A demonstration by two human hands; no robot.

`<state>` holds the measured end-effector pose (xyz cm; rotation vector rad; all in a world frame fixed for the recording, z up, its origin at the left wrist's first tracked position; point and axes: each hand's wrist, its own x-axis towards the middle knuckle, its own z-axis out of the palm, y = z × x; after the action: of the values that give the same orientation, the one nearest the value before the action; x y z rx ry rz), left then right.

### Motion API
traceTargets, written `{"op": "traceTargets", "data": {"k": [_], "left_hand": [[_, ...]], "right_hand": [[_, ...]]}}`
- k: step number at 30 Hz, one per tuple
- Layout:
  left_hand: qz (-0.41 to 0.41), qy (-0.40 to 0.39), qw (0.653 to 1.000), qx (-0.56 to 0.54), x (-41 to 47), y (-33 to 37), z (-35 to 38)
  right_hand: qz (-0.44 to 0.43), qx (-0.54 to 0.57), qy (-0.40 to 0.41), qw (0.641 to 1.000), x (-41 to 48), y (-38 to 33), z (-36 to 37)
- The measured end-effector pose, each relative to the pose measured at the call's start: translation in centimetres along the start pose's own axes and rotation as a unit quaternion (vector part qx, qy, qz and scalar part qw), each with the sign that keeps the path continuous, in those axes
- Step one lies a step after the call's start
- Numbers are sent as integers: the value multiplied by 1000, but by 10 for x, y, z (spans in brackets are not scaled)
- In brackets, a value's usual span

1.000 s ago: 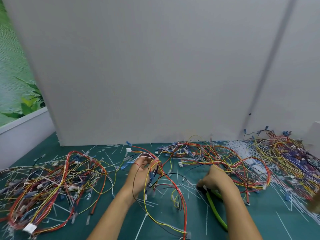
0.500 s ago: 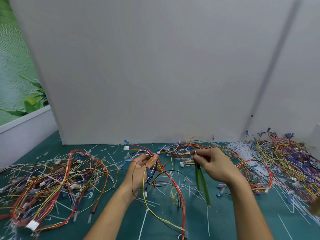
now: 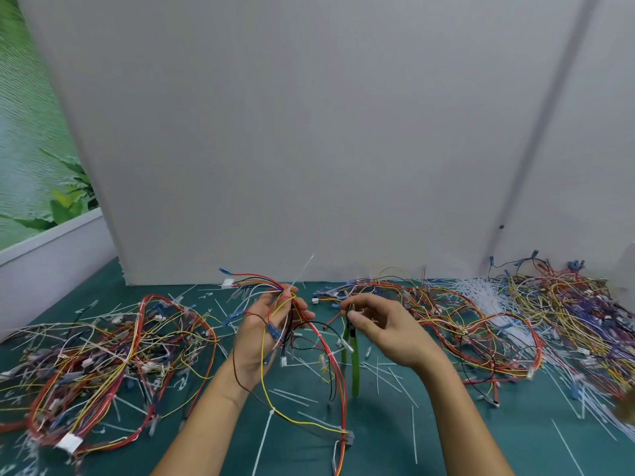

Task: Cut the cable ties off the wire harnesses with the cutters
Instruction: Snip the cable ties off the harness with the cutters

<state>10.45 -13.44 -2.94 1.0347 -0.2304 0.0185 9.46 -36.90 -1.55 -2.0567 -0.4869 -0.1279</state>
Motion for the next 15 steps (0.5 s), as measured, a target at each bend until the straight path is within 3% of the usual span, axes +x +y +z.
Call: {"op": "traceTargets", "data": {"k": [9,15], "left_hand": [[-24,12,1000,11,-2,7,2],[-30,13,999,11,-5,9,5]], "right_hand": [[42,17,-78,996,0,6,6],[122,-23,-136,983,-1,19,20]]}}
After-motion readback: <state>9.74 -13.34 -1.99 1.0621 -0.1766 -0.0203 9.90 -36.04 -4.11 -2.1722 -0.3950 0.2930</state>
